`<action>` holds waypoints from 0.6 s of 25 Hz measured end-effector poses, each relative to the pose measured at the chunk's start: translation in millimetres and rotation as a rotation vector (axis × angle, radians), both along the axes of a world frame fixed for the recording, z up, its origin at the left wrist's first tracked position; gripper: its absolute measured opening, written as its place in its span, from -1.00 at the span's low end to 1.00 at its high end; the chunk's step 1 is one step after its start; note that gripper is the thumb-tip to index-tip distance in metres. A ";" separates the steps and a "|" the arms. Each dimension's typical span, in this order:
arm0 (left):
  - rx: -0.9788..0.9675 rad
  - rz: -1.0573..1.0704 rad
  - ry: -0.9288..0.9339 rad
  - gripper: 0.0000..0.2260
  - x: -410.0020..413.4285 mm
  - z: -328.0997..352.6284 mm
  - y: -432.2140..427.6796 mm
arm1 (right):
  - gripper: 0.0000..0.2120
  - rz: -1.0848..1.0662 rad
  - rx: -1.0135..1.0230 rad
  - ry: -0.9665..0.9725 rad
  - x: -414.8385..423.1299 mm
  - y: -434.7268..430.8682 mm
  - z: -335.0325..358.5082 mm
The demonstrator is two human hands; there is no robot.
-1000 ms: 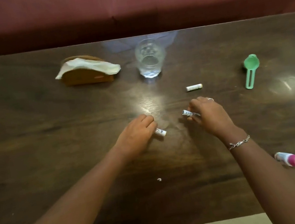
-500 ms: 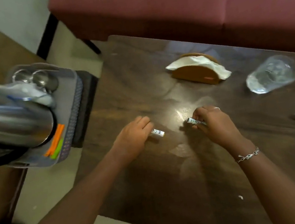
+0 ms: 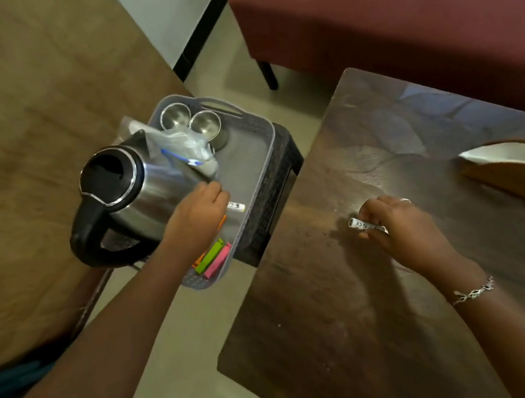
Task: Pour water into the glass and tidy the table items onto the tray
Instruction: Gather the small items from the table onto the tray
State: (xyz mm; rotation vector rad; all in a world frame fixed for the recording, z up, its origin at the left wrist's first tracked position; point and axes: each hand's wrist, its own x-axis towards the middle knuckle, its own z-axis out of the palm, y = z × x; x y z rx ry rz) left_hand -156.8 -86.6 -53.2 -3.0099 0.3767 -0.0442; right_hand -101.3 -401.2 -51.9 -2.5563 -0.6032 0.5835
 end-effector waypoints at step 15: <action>0.191 -0.250 0.516 -0.91 -3.8 -62.6 26.3 | -0.83 0.089 -0.006 0.038 15.3 71.6 2.1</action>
